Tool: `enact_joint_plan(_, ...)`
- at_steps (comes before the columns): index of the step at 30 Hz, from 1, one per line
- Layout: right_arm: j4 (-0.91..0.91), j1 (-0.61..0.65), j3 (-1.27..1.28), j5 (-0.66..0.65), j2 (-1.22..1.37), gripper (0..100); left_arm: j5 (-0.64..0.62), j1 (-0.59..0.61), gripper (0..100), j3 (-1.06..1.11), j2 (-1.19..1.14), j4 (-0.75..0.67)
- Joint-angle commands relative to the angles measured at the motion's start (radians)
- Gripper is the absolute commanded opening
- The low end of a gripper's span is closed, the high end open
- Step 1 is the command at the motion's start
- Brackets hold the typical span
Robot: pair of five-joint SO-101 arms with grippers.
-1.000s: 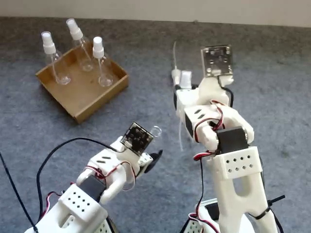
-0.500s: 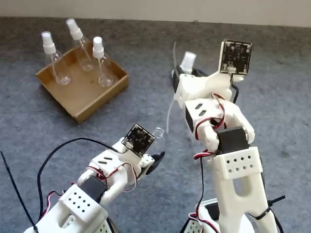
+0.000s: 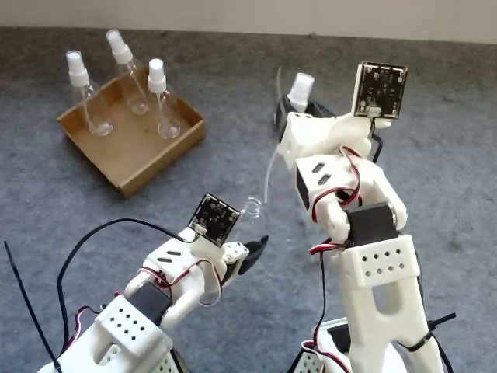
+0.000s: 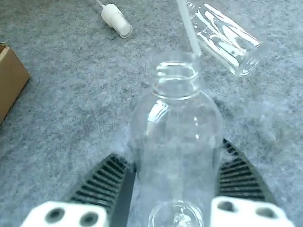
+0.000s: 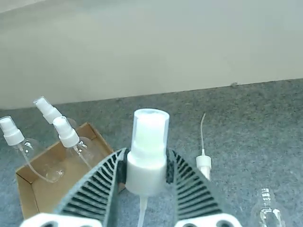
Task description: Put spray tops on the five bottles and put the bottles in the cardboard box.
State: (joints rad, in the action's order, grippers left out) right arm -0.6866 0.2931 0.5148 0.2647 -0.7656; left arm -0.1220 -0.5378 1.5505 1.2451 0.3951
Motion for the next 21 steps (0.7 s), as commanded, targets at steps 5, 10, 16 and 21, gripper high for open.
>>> enact_joint_plan(5,0.105,-0.005,-0.065,0.011,-0.028,0.5,-0.012,-0.012,11,-0.010,0.019,-0.026)
enact_joint_plan(10,0.127,-0.002,-0.064,0.014,-0.030,0.5,-0.012,-0.012,11,-0.010,0.019,-0.026)
enact_joint_plan(16,0.125,-0.004,-0.062,0.124,-0.030,0.5,-0.012,-0.012,11,-0.010,0.019,-0.026)
enact_joint_plan(21,0.085,-0.010,-0.062,0.124,-0.030,0.5,-0.012,-0.004,11,-0.010,0.019,-0.028)
